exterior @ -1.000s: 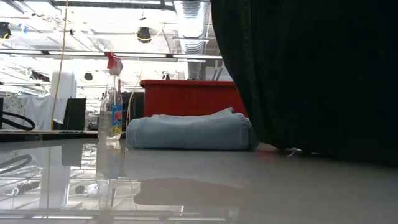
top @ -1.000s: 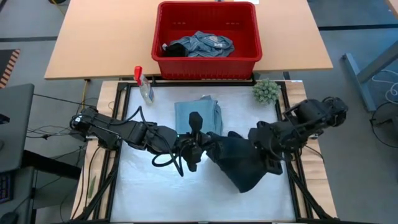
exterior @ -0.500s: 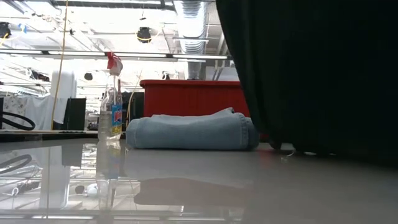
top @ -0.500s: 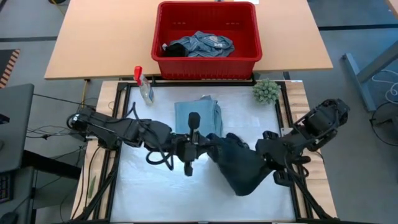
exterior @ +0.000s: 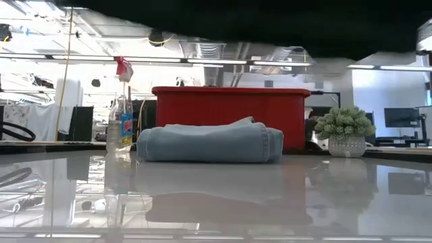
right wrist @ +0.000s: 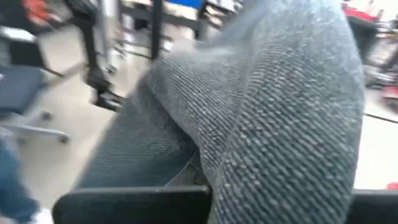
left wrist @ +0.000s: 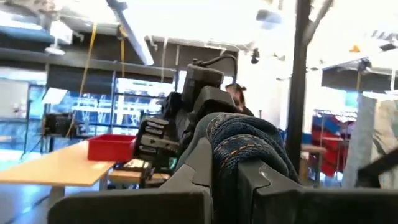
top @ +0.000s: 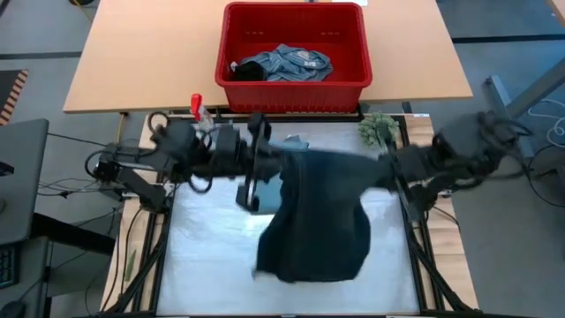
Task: Fold Laundry from Bin
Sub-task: Fold the black pants from the red laundry bin
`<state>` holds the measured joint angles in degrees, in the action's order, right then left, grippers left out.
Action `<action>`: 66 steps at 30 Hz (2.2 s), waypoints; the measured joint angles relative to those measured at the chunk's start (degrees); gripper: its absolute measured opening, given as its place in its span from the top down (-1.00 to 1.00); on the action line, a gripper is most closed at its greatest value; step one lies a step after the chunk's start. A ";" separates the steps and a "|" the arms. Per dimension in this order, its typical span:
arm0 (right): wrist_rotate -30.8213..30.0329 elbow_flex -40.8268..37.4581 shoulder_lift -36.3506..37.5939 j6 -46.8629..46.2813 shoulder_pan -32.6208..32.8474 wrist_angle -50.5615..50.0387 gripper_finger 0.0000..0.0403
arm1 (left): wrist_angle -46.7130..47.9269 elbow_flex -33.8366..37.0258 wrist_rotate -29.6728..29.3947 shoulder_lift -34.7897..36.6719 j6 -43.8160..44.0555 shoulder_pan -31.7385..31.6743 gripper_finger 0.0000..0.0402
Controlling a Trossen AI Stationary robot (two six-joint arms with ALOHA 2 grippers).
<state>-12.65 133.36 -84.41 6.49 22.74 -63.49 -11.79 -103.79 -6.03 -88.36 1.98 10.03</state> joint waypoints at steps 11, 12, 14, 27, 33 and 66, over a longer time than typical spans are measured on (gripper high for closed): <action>12.17 1.33 -0.65 14.51 -29.40 7.41 0.82 | 2.09 -1.66 5.76 3.07 4.74 -18.53 0.99; 13.81 1.40 -0.85 13.77 -31.01 7.68 0.82 | 2.31 -1.66 7.76 3.30 5.48 -19.97 0.99; 16.33 1.40 -1.49 11.54 -31.93 6.05 0.82 | 2.71 -1.65 12.25 3.34 7.13 -21.76 0.99; 9.03 -15.93 -5.22 -10.03 -1.10 -8.76 0.82 | 16.04 20.23 14.89 10.09 2.60 0.81 0.99; 16.05 -36.04 -4.68 -24.67 3.88 11.39 0.82 | -4.39 45.95 7.90 18.00 21.46 5.01 0.99; 47.63 -59.71 -6.34 -20.90 -24.65 28.00 0.82 | -4.14 72.55 -35.88 18.04 41.69 12.00 0.99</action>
<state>34.99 73.65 -90.75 -14.41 -1.91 -35.49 -15.94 -31.24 -41.91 -70.32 43.67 22.03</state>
